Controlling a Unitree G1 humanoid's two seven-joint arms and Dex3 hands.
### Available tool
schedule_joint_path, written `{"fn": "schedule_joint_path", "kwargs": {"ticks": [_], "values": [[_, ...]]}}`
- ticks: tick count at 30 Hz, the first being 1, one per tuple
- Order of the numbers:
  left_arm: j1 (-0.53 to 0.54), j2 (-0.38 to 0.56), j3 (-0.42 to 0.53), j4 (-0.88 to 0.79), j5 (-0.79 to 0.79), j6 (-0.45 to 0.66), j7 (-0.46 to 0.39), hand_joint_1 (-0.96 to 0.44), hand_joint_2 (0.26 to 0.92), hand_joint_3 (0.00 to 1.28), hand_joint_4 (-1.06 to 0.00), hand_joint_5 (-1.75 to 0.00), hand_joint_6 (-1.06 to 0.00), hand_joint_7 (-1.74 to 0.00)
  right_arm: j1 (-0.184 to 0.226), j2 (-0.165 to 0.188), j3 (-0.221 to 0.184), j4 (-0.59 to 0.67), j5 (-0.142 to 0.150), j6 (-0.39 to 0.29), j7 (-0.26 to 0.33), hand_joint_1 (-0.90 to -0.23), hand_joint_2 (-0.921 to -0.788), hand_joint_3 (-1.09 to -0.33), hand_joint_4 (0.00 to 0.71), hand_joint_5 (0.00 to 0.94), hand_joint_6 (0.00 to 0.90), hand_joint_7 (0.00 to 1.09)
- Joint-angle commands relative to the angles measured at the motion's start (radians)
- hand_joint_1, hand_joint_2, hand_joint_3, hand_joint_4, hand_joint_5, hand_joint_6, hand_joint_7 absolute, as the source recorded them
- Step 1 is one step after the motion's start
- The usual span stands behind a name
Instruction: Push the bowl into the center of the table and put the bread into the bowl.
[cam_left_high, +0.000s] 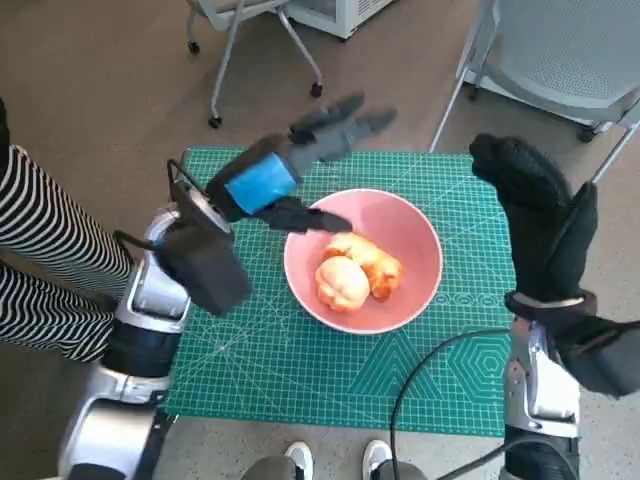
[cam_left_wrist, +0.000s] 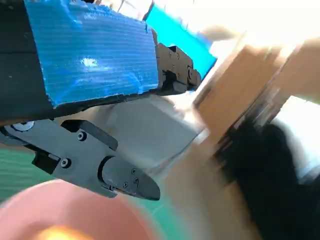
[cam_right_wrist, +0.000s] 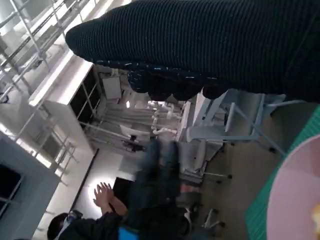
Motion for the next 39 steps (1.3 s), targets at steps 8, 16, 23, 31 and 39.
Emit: {"fn": "schedule_joint_path", "kwargs": {"ticks": [8, 16, 23, 31, 39], "values": [[0.07, -0.172, 0.118, -0.077, -0.365, 0.059, -0.042, -0.64, 0.921, 0.44, 0.0, 0.0, -0.1, 0.0, -0.082, -0.022, -0.01, -0.028, -0.001, 0.066, -0.015, -0.688, -0.921, -0.657, 0.23, 0.013, 0.158, 0.53], [0.096, -0.214, 0.166, -0.054, -0.461, 0.043, -0.097, -0.67, 0.921, 0.43, -0.01, 0.0, -0.1, 0.0, -0.121, -0.017, -0.009, 0.008, -0.005, 0.046, -0.012, -0.691, -0.921, -0.643, 0.238, 0.014, 0.163, 0.53], [0.09, -0.22, 0.205, 0.003, -0.477, 0.008, -0.141, -0.69, 0.921, 0.42, -0.02, -0.01, -0.1, -0.01, -0.14, -0.017, -0.004, 0.046, -0.016, 0.016, -0.008, -0.687, -0.921, -0.642, 0.232, 0.008, 0.139, 0.51], [0.088, -0.223, 0.232, 0.017, -0.497, 0.001, -0.17, -0.69, 0.921, 0.39, -0.04, -0.01, -0.12, -0.02, -0.149, -0.017, 0.007, 0.066, -0.029, 0.001, -0.013, -0.697, -0.921, -0.647, 0.227, 0.004, 0.139, 0.51], [0.093, -0.235, 0.246, 0.027, -0.497, -0.022, -0.184, -0.68, 0.921, 0.37, -0.04, -0.01, -0.12, -0.02, -0.156, -0.019, 0.007, 0.082, -0.028, -0.006, -0.002, -0.702, -0.921, -0.647, 0.222, 0.001, 0.135, 0.51]]}}
